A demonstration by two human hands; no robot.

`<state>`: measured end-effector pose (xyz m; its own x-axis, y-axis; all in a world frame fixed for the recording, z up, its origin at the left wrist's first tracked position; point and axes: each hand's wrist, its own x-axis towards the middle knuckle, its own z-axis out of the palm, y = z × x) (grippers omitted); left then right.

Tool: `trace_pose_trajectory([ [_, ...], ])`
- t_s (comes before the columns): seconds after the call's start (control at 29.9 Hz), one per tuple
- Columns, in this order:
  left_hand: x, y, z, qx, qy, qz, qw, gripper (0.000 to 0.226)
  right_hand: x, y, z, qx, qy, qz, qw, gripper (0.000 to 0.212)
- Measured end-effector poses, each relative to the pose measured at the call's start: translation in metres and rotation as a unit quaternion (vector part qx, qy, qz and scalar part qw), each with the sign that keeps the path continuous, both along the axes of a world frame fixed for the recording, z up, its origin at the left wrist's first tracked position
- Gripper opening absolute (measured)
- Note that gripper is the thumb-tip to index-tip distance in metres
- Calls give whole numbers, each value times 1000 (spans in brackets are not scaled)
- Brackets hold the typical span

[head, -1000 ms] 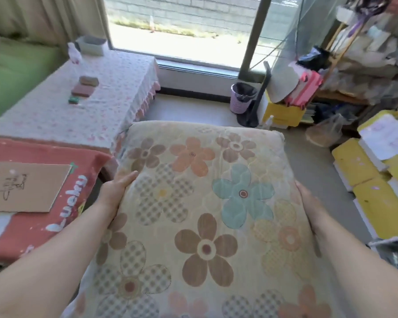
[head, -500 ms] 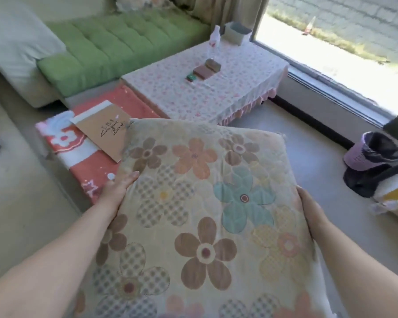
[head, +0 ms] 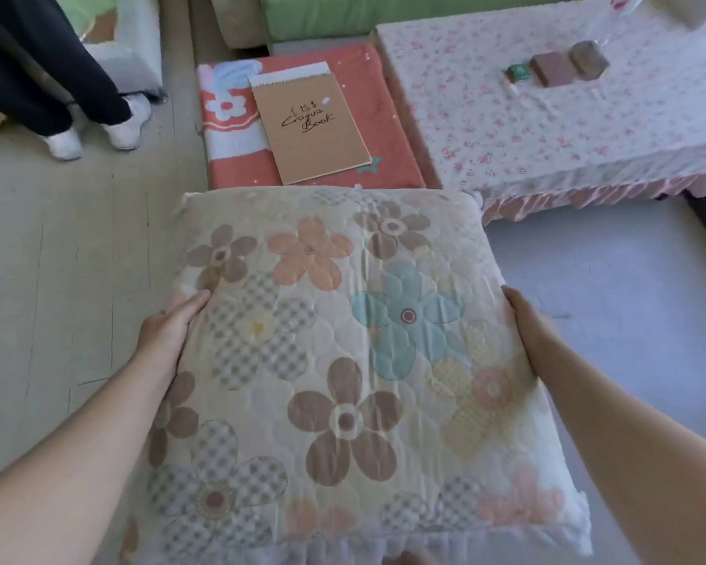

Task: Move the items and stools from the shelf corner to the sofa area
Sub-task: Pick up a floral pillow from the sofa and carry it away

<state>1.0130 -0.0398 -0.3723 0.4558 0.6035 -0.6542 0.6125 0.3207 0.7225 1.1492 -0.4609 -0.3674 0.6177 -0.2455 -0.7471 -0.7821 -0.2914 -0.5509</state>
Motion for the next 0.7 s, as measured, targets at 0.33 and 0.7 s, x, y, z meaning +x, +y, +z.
trace_pose_trajectory([
  [0.33,-16,-16,-117,-3,32,87,996,50,23,14,-121,-49,2,81,996,69],
  [0.7,30,13,-269,-22,1,86,996,53,96,48,-261,-49,-54,81,994,55],
])
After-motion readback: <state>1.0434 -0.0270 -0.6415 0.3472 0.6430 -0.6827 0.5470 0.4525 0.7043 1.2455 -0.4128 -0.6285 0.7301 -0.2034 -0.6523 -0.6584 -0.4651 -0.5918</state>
